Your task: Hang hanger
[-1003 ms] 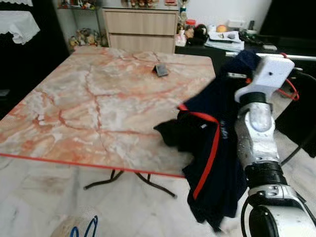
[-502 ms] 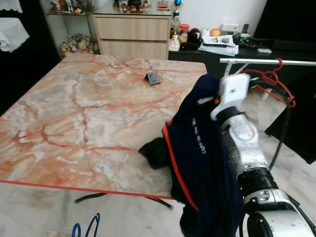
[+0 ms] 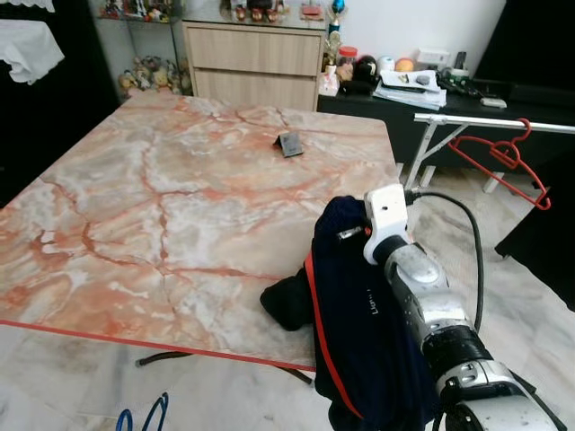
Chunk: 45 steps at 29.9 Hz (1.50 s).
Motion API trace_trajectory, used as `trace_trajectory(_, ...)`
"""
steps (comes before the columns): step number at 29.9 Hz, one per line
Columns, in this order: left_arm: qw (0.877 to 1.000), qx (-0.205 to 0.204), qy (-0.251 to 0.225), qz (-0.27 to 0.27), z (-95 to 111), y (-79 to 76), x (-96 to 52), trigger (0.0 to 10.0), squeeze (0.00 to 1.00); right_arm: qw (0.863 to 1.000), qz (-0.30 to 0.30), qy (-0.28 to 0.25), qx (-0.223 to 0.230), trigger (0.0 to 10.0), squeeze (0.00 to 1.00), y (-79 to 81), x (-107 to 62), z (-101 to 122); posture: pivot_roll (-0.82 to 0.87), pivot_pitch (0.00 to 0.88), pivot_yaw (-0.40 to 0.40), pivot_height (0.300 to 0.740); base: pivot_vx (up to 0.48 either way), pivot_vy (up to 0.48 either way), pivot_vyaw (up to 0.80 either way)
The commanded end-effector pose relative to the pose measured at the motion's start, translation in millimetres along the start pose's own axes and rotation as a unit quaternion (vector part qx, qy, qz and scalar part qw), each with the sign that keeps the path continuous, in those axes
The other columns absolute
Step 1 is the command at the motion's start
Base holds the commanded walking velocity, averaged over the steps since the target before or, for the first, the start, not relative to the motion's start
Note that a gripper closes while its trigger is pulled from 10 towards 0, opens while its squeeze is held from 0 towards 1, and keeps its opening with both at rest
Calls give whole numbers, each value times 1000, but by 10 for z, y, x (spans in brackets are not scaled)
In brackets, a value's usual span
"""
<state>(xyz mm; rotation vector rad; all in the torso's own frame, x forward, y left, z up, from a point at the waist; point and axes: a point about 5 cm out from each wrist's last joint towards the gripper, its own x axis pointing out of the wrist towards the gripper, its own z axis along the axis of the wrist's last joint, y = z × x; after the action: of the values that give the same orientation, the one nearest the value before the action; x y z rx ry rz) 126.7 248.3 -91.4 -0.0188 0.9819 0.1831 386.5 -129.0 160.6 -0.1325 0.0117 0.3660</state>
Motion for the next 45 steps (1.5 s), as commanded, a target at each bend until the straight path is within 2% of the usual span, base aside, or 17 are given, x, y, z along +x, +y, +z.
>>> trace_trajectory(1,1000,-2,17,0,-114,13,-30,10000,0,1000,-26,6,15,10000,0,-49,-35,-43,-50,60,-22,740,0,0,0)
trace_trajectory(5,1000,-1,20,-2,-175,-6,-47,10000,0,998,-61,5,33,10000,0,-88,-77,-73,-49,59,-22,740,0,0,0)
trace_trajectory(9,1000,2,18,-9,-196,-102,-43,10000,0,991,-113,-9,72,10000,0,-135,-194,-67,-54,67,-24,740,0,0,0)
trace_trajectory(15,1000,4,13,-17,-180,-258,-22,10000,0,989,-124,-18,76,10000,8,-117,-344,-59,-54,79,-29,740,0,0,0)
trace_trajectory(16,1000,4,13,-18,-180,-273,-20,10000,0,989,-127,-17,77,10000,549,-122,-366,-64,-54,82,-31,740,0,0,0)
trace_trajectory(17,1000,4,13,-18,-180,-273,-20,10000,0,989,-127,-17,77,10000,549,-122,-366,-64,-54,82,-31,740,0,0,0)
trace_trajectory(18,1000,4,13,-18,-184,-291,-20,10000,0,988,-131,-14,78,10000,1000,-134,-397,-75,-54,83,-31,740,0,0,0)
trace_trajectory(26,1000,5,15,-19,-211,-319,-26,10000,0,986,-145,13,84,10000,1000,-151,-474,-142,-53,89,-33,740,0,0,0)
trace_trajectory(28,1000,4,16,-16,-223,-288,-33,10000,0,986,-139,22,84,10000,1000,-121,-491,-134,-50,90,-33,740,0,0,0)
trace_trajectory(32,1000,3,12,-5,-197,-116,-45,10000,0,989,-127,21,75,10000,1000,-103,-572,-79,-53,92,-35,740,0,0,0)
trace_trajectory(43,1000,2,11,3,-194,53,-72,10000,0,989,-126,27,77,10000,1000,-74,-724,-123,-54,95,-35,740,0,0,0)
trace_trajectory(45,1000,2,12,3,-222,66,-85,10000,0,985,-147,38,85,10000,1000,-87,-768,-165,-52,95,-36,740,0,0,0)
